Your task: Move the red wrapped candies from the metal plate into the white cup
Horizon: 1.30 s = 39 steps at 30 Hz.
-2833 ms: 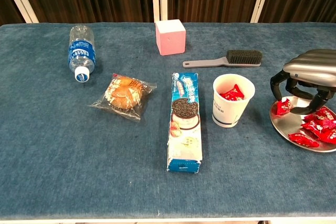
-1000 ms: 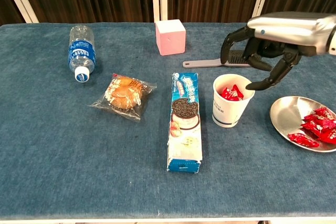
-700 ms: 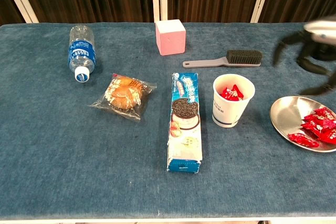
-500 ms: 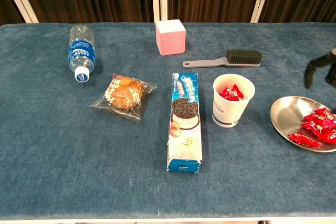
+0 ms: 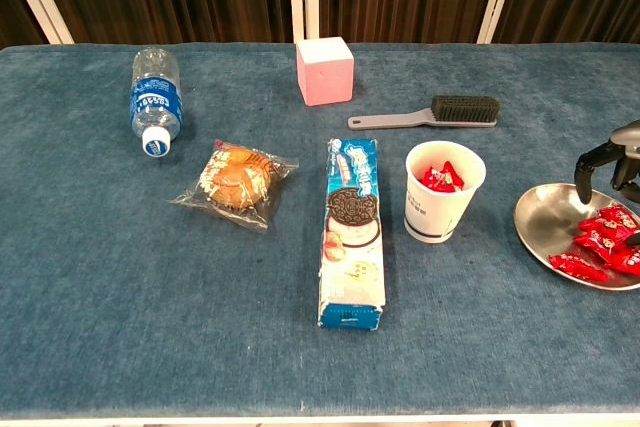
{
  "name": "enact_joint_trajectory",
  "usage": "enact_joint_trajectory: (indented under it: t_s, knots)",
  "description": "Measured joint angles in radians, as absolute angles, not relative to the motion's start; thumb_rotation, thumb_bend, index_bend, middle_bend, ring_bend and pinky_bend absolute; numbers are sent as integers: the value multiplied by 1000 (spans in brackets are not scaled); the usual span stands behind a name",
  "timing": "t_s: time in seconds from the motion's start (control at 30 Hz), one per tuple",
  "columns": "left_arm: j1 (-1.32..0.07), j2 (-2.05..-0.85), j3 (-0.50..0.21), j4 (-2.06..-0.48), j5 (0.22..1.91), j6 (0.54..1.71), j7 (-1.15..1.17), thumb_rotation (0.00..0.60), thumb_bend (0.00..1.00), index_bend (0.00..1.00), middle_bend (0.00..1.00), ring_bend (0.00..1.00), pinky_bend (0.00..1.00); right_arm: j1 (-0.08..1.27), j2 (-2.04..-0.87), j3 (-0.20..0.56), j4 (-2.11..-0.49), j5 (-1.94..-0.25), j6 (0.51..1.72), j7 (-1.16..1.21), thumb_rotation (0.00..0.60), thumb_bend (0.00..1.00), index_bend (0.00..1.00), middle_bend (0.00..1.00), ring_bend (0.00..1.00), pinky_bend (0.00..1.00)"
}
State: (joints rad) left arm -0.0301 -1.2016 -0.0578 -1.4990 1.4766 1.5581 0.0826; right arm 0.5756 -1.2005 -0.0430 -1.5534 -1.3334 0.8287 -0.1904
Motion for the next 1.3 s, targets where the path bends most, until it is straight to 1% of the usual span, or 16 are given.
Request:
enact_joint_trajectory:
  t_s: [0.17,0.47,0.73,0.87,1.0,1.17,1.3]
  knots:
    - [-29,-1201,-57,-1497,1474,1557,80,600,20,83,13,0,0,585,-1211,-43,-1547,-1328,806,-203,600,333,493,862,1000,1000]
    - [-31,-1202,-59,-1492,1472,1553,76,600,20,82,8,0,0,590,-1225,-42,-1534,-1314,788,-206,600,404,511,862,1000,1000]
    - [-31,-1200,-60,-1494,1470,1551,79,600,19,65,6,0,0,595,-1247,-36,-1508,-1312,776,-186,600,492,621,862,1000,1000]
    - [-31,-1198,-60,-1497,1471,1553,80,600,20,66,5,0,0,592,-1235,-30,-1519,-1321,794,-176,600,499,637,862,1000,1000]
    - [-31,-1195,-60,-1500,1472,1554,81,600,20,66,5,0,0,587,-1207,-14,-1551,-1338,837,-161,600,500,651,862,1000,1000]
    - [-31,-1193,-60,-1502,1475,1556,81,600,20,66,5,0,0,590,-1159,19,-1627,-1375,889,-147,600,500,658,862,1000,1000]
    - [-33,-1193,-61,-1503,1477,1557,82,600,20,66,5,0,0,616,-1141,55,-1688,-1404,904,-143,600,500,659,862,1000,1000]
